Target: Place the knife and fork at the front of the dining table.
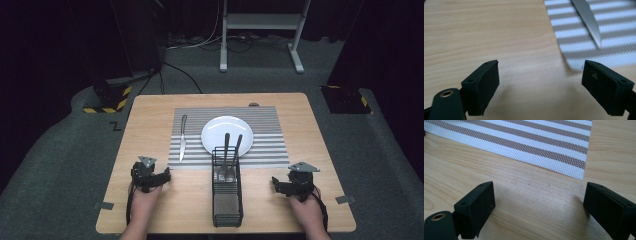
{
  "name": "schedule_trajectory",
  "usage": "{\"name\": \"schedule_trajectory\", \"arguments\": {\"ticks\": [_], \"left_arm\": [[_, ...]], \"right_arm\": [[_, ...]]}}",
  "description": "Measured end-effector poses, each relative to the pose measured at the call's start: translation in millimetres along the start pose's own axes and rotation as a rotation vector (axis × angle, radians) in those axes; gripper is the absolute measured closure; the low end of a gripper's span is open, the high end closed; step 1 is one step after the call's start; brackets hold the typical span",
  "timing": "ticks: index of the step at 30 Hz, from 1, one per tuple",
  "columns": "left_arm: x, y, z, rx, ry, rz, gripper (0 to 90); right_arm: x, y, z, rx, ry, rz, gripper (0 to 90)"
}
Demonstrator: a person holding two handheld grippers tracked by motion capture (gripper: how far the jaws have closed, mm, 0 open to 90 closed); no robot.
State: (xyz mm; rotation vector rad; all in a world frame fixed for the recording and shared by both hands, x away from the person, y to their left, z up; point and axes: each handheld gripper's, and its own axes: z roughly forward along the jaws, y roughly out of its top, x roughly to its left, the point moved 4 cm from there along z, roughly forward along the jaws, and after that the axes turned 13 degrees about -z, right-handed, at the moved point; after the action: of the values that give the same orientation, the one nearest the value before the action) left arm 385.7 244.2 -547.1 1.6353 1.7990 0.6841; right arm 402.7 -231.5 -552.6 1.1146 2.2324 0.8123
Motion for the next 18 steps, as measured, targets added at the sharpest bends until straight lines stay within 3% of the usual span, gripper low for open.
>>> {"name": "schedule_trajectory", "arguments": {"ticks": [4,6,8,12,14,18], "left_arm": [[5.7,-10.5,-8.8,0.01,-0.021,-0.021,13.5],[7.8,-20.7,-13.1,0.017,-0.032,0.002,13.6],[8.1,-26.0,-14.7,0.014,-0.099,-0.019,14.4],[7.5,-28.9,-17.7,0.016,-0.106,-0.003,13.3],[6.8,-29.6,-18.3,0.013,-0.096,-0.01,13.6],[5.3,-29.3,-17.4,0.021,-0.103,-0.013,11.7]], "right_arm": [[0.0,0.0,0.0,0.0,0.0,0.0,10.2],[-0.7,-0.3,-0.2,-0.002,-0.005,0.001,10.8],[-1.1,-0.5,-0.5,-0.003,-0.004,-0.001,11.1],[1.4,0.0,-2.3,-0.016,-0.024,-0.029,13.8],[4.5,0.9,-4.5,-0.039,-0.045,-0.065,13.4],[9.9,5.8,-12.2,-0.105,-0.047,-0.07,12.8]]}}
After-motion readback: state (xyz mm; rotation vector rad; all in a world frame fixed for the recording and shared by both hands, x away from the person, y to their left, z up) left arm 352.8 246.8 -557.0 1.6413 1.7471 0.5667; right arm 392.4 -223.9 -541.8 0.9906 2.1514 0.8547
